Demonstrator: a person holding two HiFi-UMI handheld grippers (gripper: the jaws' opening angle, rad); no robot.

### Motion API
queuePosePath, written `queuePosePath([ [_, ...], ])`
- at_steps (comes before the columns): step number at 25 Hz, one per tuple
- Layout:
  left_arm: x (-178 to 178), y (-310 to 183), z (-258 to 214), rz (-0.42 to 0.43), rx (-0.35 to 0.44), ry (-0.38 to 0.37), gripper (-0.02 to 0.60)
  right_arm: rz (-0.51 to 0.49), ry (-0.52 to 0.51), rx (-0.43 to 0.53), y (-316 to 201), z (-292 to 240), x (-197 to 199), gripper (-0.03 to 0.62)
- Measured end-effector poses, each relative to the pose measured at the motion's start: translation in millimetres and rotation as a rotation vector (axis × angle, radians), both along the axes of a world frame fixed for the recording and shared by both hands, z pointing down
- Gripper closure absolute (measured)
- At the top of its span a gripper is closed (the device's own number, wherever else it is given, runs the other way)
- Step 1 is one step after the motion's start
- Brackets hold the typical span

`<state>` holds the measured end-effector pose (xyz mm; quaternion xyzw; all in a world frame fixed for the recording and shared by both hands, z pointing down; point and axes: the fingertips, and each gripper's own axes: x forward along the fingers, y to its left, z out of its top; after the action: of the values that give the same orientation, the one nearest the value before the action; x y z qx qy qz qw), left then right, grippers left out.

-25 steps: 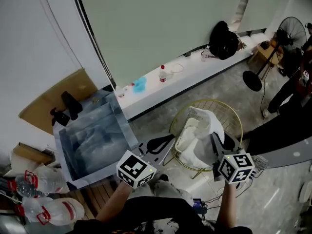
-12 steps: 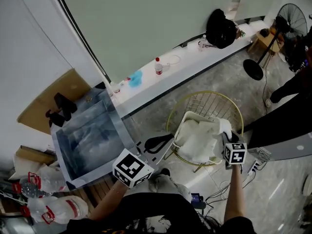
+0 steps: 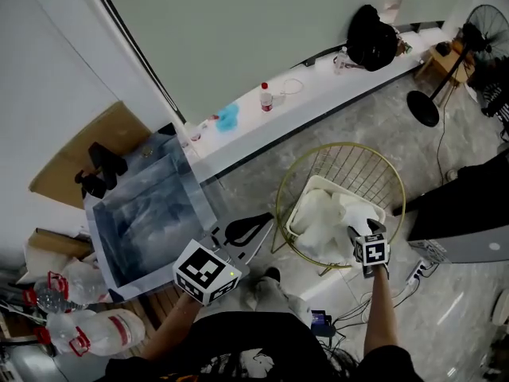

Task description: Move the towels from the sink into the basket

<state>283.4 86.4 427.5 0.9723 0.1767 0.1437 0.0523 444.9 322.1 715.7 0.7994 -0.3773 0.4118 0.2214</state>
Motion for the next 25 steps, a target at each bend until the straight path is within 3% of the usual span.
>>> queuePosePath([
  [6,-13.5,-20.3,-5.1,-0.052,-0.008,0.022,0.568,-0.030,0.120,0.136,-31.2,-75.2,3.4,0.333],
  [12,-44.3,-40.3,-12.3,-0.120,-0.016,0.054,0.568,-0.119,0.235,0.326,-85.3,-178.4,-36.2,0.379],
  [18,-104.7,-67.1,-22.1,-0.225,-0.012,0.083,0.568,-0.239,0.282,0.510,-150.7,-256.2,-101.3,0.416],
  [25,-203.0,-96.8,-24.2,-0.356,-0.014,0.098,0.568,-0.420,0.265,0.709,-233.6,-312.5,-221.8,0.457],
])
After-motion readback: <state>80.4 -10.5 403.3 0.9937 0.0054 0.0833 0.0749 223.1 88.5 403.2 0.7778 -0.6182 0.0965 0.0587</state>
